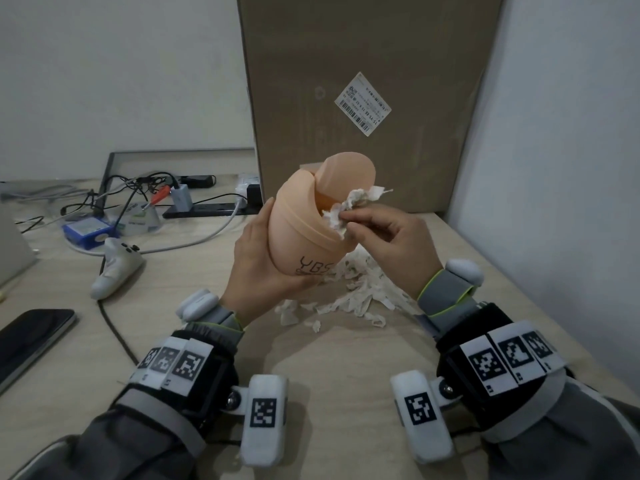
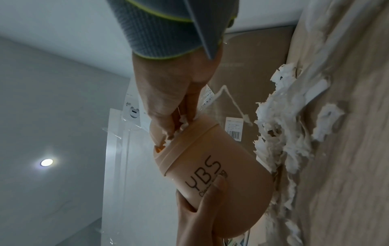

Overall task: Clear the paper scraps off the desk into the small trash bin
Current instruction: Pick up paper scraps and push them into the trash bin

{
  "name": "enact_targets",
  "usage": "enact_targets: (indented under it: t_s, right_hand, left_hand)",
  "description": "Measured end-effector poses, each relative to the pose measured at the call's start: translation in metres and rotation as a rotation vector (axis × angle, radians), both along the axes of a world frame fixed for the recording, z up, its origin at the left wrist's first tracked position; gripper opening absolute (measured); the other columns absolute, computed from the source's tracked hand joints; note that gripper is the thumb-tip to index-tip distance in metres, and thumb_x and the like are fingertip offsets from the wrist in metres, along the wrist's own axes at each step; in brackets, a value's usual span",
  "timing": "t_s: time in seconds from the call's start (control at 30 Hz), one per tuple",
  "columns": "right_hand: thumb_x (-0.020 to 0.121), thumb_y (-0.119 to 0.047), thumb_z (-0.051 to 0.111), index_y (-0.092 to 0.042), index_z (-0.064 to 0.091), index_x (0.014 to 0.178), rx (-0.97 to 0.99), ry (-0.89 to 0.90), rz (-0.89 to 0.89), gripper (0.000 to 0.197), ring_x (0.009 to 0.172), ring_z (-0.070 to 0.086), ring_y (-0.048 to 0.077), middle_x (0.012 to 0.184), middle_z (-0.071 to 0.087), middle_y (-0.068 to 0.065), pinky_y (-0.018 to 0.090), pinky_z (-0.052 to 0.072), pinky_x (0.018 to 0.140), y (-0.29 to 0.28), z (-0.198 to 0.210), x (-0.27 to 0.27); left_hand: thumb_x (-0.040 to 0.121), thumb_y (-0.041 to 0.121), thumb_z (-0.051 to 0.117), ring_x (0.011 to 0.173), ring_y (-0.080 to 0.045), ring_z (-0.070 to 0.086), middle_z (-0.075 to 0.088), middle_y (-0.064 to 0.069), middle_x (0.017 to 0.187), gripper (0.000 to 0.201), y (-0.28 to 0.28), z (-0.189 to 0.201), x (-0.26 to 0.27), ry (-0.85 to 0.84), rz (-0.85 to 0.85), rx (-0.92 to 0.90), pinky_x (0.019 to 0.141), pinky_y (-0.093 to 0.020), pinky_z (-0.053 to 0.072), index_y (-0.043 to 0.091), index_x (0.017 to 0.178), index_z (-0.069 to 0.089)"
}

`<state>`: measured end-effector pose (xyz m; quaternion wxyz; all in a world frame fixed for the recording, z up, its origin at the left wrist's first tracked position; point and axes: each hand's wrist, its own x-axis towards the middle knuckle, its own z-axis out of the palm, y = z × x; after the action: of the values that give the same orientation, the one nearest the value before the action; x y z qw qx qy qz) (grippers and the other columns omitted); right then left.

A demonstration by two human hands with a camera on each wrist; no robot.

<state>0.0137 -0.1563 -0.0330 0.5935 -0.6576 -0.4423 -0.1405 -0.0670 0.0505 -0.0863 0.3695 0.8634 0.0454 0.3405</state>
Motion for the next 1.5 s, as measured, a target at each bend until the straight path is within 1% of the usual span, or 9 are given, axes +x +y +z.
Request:
enact_targets:
  t_s: [0.13, 0.3, 0.43, 0.67, 0.83, 0.93, 1.07, 1.27, 1.5]
  right_hand:
    - [0.091, -0.031, 0.052, -0.018, 0.07, 0.11, -0.178, -0.14, -0.052, 0.028, 0.103, 0.058, 0.006, 0.107, 0.068, -0.003, 0.017, 0.044, 0.092, 0.001, -0.001, -0.001]
    - [0.089, -0.036, 0.048, -0.03, 0.07, 0.106, -0.174, -0.267, -0.141, 0.029, 0.108, 0.056, 0.011, 0.105, 0.063, -0.019, 0.052, 0.042, 0.094, 0.002, -0.002, 0.003]
    - [0.081, -0.021, 0.064, -0.023, 0.073, 0.095, -0.068, -0.271, -0.193, 0.017, 0.103, 0.054, 0.005, 0.094, 0.051, -0.033, 0.042, 0.044, 0.095, 0.002, -0.003, 0.002]
    - [0.08, -0.015, 0.071, -0.019, 0.06, 0.098, 0.018, -0.063, -0.269, 0.021, 0.095, 0.054, 0.004, 0.099, 0.057, -0.008, 0.007, 0.038, 0.081, -0.003, -0.007, 0.011]
    - [0.085, -0.036, 0.064, -0.03, 0.047, 0.124, -0.086, 0.255, -0.225, 0.043, 0.107, 0.055, 0.009, 0.124, 0.051, -0.011, 0.021, 0.045, 0.087, -0.002, -0.011, 0.015]
    - [0.085, -0.033, 0.065, -0.024, 0.055, 0.113, -0.034, 0.35, -0.201, 0.031, 0.097, 0.064, 0.014, 0.112, 0.061, -0.006, 0.029, 0.053, 0.081, -0.002, -0.01, 0.015]
    - [0.083, -0.014, 0.067, -0.02, 0.065, 0.084, 0.061, 0.352, -0.197, 0.007, 0.064, 0.068, 0.008, 0.086, 0.069, 0.002, 0.019, 0.05, 0.054, -0.005, -0.009, 0.017]
    - [0.076, -0.013, 0.072, -0.015, 0.073, 0.078, 0.194, 0.376, -0.342, 0.003, 0.074, 0.069, 0.02, 0.075, 0.072, 0.004, 0.037, 0.059, 0.07, -0.011, -0.009, 0.024]
    - [0.084, -0.004, 0.064, -0.011, 0.074, 0.092, 0.134, 0.056, -0.23, 0.014, 0.086, 0.061, 0.002, 0.091, 0.067, -0.002, 0.011, 0.045, 0.075, -0.007, -0.001, 0.012]
  left_hand:
    - [0.047, 0.069, 0.087, 0.139, -0.025, 0.044, 0.041, 0.0, 0.153, 0.137, -0.001, 0.0, 0.0, 0.012, -0.007, -0.022, 0.112, -0.058, 0.043, 0.033, 0.161, 0.02]
    - [0.046, 0.065, 0.086, 0.14, -0.025, 0.044, 0.042, -0.001, 0.153, 0.138, -0.002, -0.001, 0.0, 0.016, -0.012, -0.07, 0.113, -0.058, 0.043, 0.031, 0.162, 0.02]
    - [0.046, 0.058, 0.09, 0.14, -0.021, 0.047, 0.043, 0.001, 0.154, 0.138, -0.002, -0.001, -0.001, -0.008, -0.046, -0.14, 0.112, -0.055, 0.046, 0.031, 0.162, 0.021]
    - [0.045, 0.056, 0.089, 0.136, -0.016, 0.048, 0.044, 0.007, 0.15, 0.132, -0.005, 0.002, -0.005, -0.02, -0.07, -0.185, 0.11, -0.054, 0.049, 0.046, 0.157, 0.019]
    - [0.046, 0.053, 0.089, 0.134, -0.012, 0.049, 0.045, 0.014, 0.147, 0.124, -0.007, 0.004, -0.007, -0.04, -0.102, -0.199, 0.111, -0.052, 0.049, 0.059, 0.147, 0.018]
    - [0.046, 0.052, 0.088, 0.135, -0.014, 0.049, 0.043, 0.012, 0.148, 0.126, -0.009, 0.005, -0.008, -0.026, -0.107, -0.207, 0.111, -0.052, 0.049, 0.055, 0.149, 0.016]
    - [0.045, 0.053, 0.088, 0.135, -0.015, 0.049, 0.044, 0.01, 0.148, 0.13, -0.009, 0.005, -0.007, -0.017, -0.1, -0.214, 0.11, -0.052, 0.05, 0.048, 0.154, 0.018]
    - [0.046, 0.053, 0.089, 0.135, -0.014, 0.049, 0.044, 0.01, 0.149, 0.132, -0.008, 0.004, -0.007, -0.005, -0.075, -0.218, 0.11, -0.052, 0.049, 0.041, 0.157, 0.02]
    - [0.044, 0.058, 0.089, 0.138, -0.019, 0.047, 0.043, 0.005, 0.153, 0.136, -0.006, 0.003, -0.005, 0.012, -0.033, -0.146, 0.112, -0.054, 0.046, 0.034, 0.16, 0.023]
